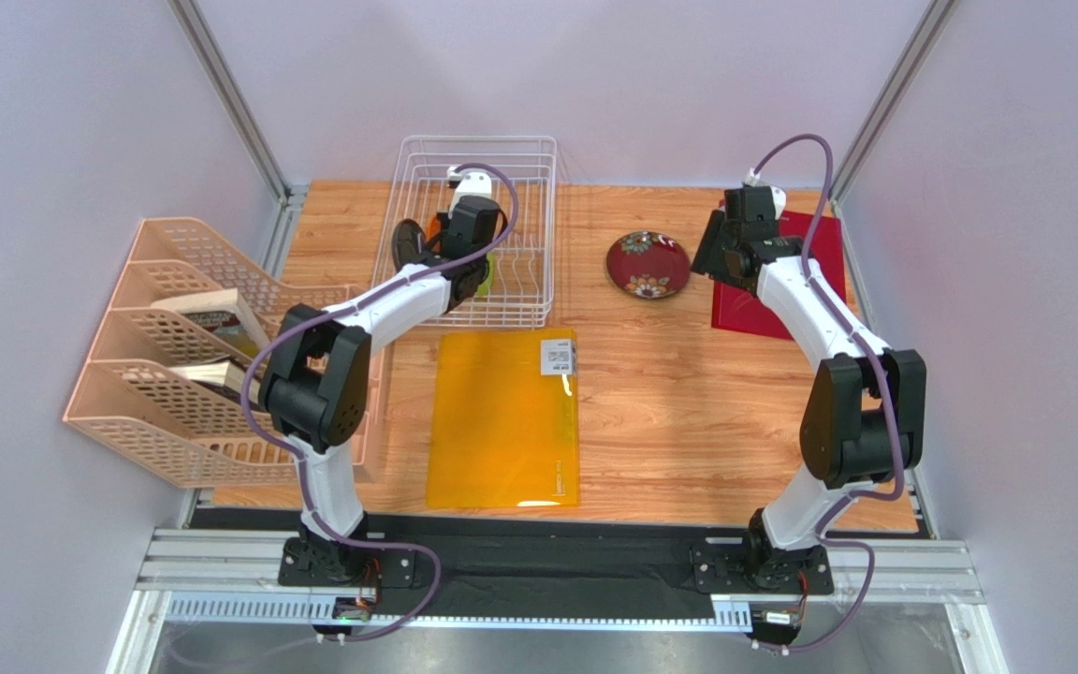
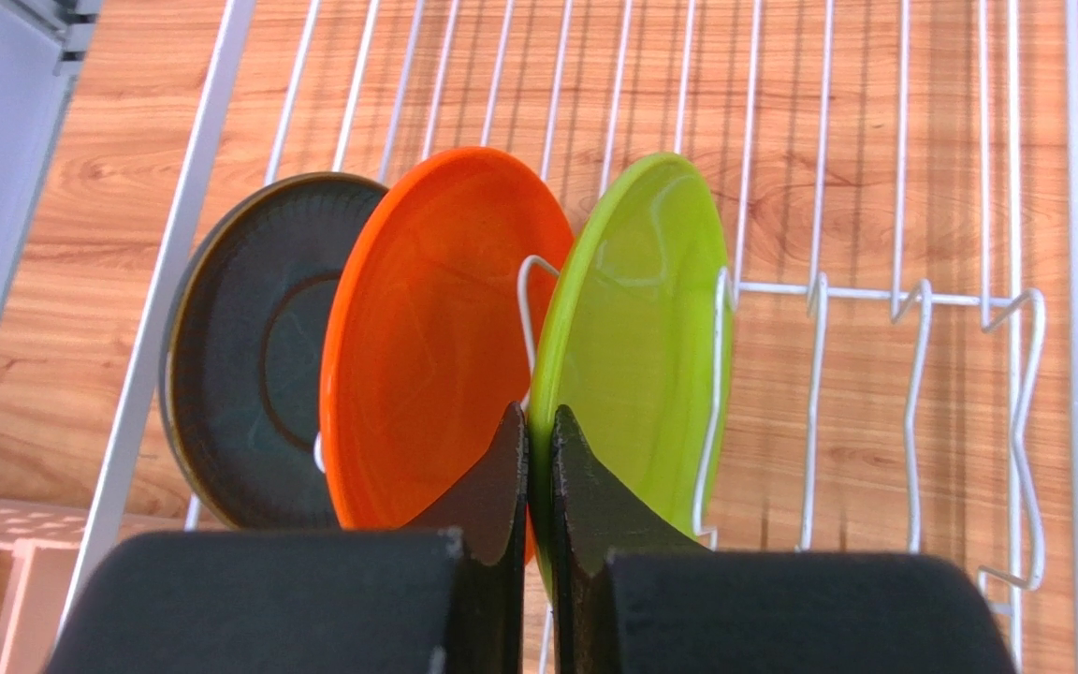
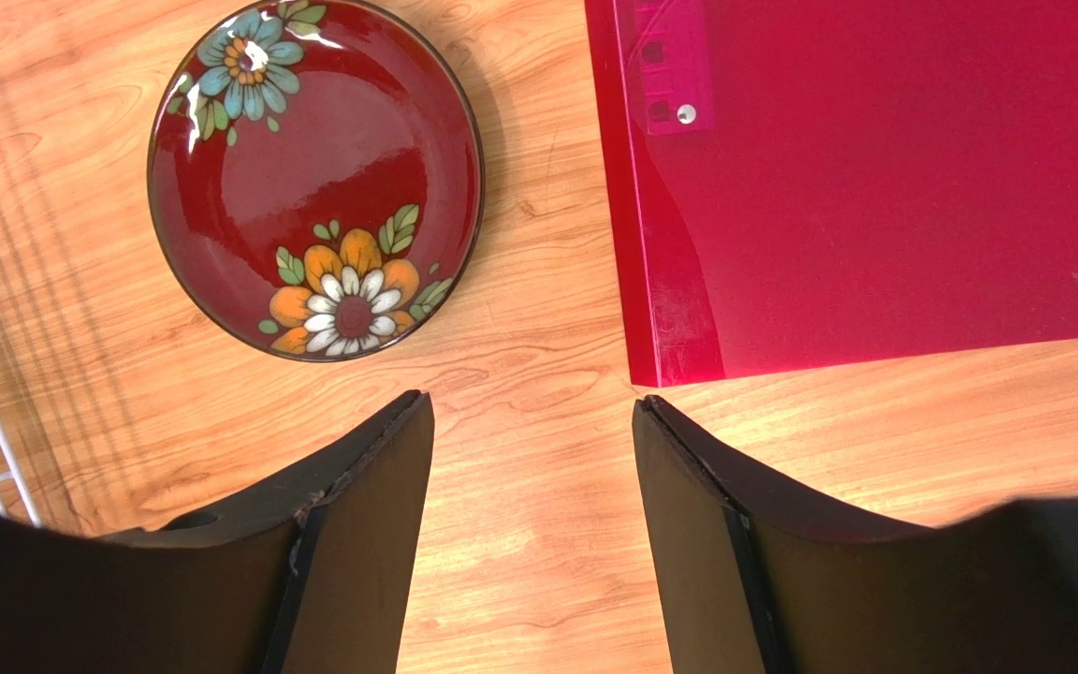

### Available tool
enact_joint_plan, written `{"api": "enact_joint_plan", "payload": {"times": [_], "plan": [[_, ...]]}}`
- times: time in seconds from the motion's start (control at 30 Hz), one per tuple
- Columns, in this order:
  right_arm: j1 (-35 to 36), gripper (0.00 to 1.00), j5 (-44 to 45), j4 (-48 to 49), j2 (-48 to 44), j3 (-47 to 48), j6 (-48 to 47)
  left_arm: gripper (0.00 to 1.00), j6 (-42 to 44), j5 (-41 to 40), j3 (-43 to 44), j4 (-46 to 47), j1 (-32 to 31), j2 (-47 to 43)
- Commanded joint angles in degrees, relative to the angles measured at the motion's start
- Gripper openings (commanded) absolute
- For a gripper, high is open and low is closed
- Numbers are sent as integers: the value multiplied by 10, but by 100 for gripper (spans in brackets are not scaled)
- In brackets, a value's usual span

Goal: Unload the plates from the dish rack

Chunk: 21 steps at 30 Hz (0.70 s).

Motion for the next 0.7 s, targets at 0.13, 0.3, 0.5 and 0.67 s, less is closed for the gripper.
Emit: {"api": "enact_joint_plan", "payload": {"times": [0.13,0.3,0.5,0.67], "plan": [[12,60,38,6,-44,0,-8,0,97,-130,40,38,-40,-14],[15,60,44,5,-59,-6,-11,0,117,-146,45,33,-52,-34],[14,60,32,4,-71,-7,-9,0,106,-139,45,-17,-63,-84],[15,60,0,17,-81,-10,-5,0,72,-91,47,-78,-66,-146]]}}
